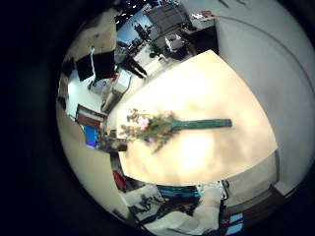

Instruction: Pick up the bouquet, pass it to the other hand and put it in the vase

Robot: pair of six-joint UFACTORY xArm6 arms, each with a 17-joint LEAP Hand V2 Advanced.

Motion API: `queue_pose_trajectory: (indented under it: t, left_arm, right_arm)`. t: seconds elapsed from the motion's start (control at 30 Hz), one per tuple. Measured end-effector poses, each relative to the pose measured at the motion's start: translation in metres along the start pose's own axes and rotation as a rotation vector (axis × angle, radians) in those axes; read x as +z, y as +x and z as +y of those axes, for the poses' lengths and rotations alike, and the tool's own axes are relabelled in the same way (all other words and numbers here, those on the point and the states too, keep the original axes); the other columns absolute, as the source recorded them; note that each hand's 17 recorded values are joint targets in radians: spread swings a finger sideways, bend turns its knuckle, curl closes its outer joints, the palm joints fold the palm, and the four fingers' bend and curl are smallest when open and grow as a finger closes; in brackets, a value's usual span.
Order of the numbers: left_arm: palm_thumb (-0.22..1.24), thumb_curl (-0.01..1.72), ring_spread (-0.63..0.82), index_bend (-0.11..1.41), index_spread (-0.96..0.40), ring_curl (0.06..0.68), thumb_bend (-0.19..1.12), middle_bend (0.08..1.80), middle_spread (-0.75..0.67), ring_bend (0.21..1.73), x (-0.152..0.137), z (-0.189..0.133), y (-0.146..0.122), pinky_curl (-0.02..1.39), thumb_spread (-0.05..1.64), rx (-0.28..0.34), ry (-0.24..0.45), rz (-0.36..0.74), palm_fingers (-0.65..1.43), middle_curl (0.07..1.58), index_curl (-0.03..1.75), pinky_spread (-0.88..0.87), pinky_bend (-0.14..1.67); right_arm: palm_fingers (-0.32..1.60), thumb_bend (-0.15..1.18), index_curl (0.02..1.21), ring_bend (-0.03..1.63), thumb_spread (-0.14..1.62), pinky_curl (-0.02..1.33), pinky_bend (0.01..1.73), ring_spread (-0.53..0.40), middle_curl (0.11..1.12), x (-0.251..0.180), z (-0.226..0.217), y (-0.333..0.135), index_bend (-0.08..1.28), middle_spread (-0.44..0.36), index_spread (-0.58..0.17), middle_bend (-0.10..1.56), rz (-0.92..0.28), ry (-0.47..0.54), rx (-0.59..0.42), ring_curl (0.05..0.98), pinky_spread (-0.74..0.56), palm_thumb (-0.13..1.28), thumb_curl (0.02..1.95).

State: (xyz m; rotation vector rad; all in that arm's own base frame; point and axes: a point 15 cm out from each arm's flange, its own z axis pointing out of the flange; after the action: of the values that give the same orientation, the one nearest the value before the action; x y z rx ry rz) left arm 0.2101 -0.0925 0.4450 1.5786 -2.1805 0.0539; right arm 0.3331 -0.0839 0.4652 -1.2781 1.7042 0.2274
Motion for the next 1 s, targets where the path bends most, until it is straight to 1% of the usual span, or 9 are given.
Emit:
queue_pose_trajectory:
  t: [0.1,0.23,0.37,0.47,0.5,0.6,0.7,0.83,1.0]
  left_arm:
    - [0.22,0.28,0.46,0.18,-0.06,0.185,-0.02,0.19,0.23,0.53,0.002,0.006,-0.002,0.32,1.19,-0.004,0.004,-0.001,0.28,0.32,0.37,0.44,0.23]
    - [0.22,0.29,0.46,0.18,-0.06,0.181,-0.02,0.19,0.23,0.53,0.005,0.008,-0.009,0.33,1.19,-0.014,0.001,-0.004,0.28,0.33,0.37,0.44,0.23]
    - [0.22,0.29,0.45,0.18,-0.06,0.178,-0.02,0.19,0.23,0.53,0.006,0.008,-0.006,0.33,1.19,-0.009,-0.003,-0.004,0.28,0.33,0.38,0.44,0.23]
    - [0.22,0.29,0.45,0.18,-0.06,0.176,-0.02,0.19,0.23,0.53,0.007,0.006,-0.007,0.33,1.19,-0.003,-0.006,-0.007,0.28,0.33,0.38,0.44,0.23]
    - [0.22,0.28,0.45,0.18,-0.06,0.176,-0.02,0.19,0.23,0.53,0.007,0.006,-0.007,0.33,1.19,-0.003,-0.006,-0.007,0.28,0.33,0.38,0.44,0.23]
    - [0.22,0.28,0.45,0.18,-0.06,0.174,-0.02,0.19,0.23,0.53,0.007,0.005,-0.005,0.33,1.19,-0.004,-0.011,-0.005,0.28,0.33,0.38,0.44,0.23]
    - [0.23,0.29,0.45,0.18,-0.06,0.172,-0.02,0.19,0.23,0.53,0.008,0.004,-0.003,0.33,1.20,-0.001,-0.016,-0.008,0.28,0.33,0.38,0.44,0.22]
    - [0.23,0.29,0.45,0.18,-0.06,0.170,-0.02,0.19,0.23,0.53,0.009,0.004,-0.002,0.33,1.20,-0.002,-0.021,-0.010,0.28,0.33,0.38,0.44,0.22]
    - [0.23,0.29,0.45,0.18,-0.06,0.168,-0.02,0.19,0.23,0.53,0.007,0.000,-0.002,0.33,1.20,-0.006,-0.025,-0.010,0.28,0.33,0.38,0.44,0.22]
  right_arm:
    - [1.11,-0.05,0.81,1.42,0.83,0.75,1.30,-0.196,0.75,0.001,0.009,0.021,1.22,-0.122,-0.201,1.36,0.056,-0.042,0.021,0.694,-0.22,1.02,1.00]
    - [1.06,-0.05,0.76,1.33,0.89,0.69,1.18,-0.202,0.70,0.004,0.024,0.059,1.08,-0.129,-0.229,1.27,0.174,-0.141,0.046,0.642,-0.32,0.88,0.89]
    - [0.87,-0.03,0.70,1.24,0.94,0.64,1.13,-0.233,0.65,0.011,0.028,0.098,0.84,-0.149,-0.274,1.15,0.334,-0.233,0.017,0.587,-0.43,0.84,0.80]
    - [0.59,-0.03,0.65,1.21,0.95,0.62,1.08,-0.252,0.62,0.014,0.031,0.129,0.66,-0.167,-0.319,1.07,0.483,-0.309,-0.016,0.567,-0.44,0.84,0.75]
    - [0.47,-0.03,0.64,1.19,0.95,0.61,1.04,-0.259,0.62,0.017,0.032,0.138,0.61,-0.176,-0.340,1.05,0.526,-0.339,-0.026,0.558,-0.41,0.83,0.73]
    - [0.28,-0.03,0.59,1.13,0.96,0.58,0.94,-0.244,0.59,0.037,0.036,0.165,0.55,-0.172,-0.373,0.98,0.619,-0.456,-0.050,0.525,-0.32,0.82,0.69]
    - [0.26,-0.03,0.55,1.07,0.96,0.53,0.85,-0.223,0.55,0.054,0.041,0.185,0.54,-0.163,-0.397,0.92,0.651,-0.533,-0.036,0.481,-0.22,0.82,0.67]
    - [0.15,-0.03,0.53,0.95,0.96,0.49,0.78,-0.145,0.51,0.070,0.052,0.209,0.57,-0.132,-0.444,0.82,0.704,-0.636,-0.014,0.437,-0.01,0.82,0.63]
    - [0.10,-0.03,0.48,0.88,0.97,0.44,0.72,-0.084,0.46,0.093,0.058,0.234,0.48,-0.084,-0.423,0.70,0.747,-0.716,-0.009,0.385,0.16,0.81,0.59]
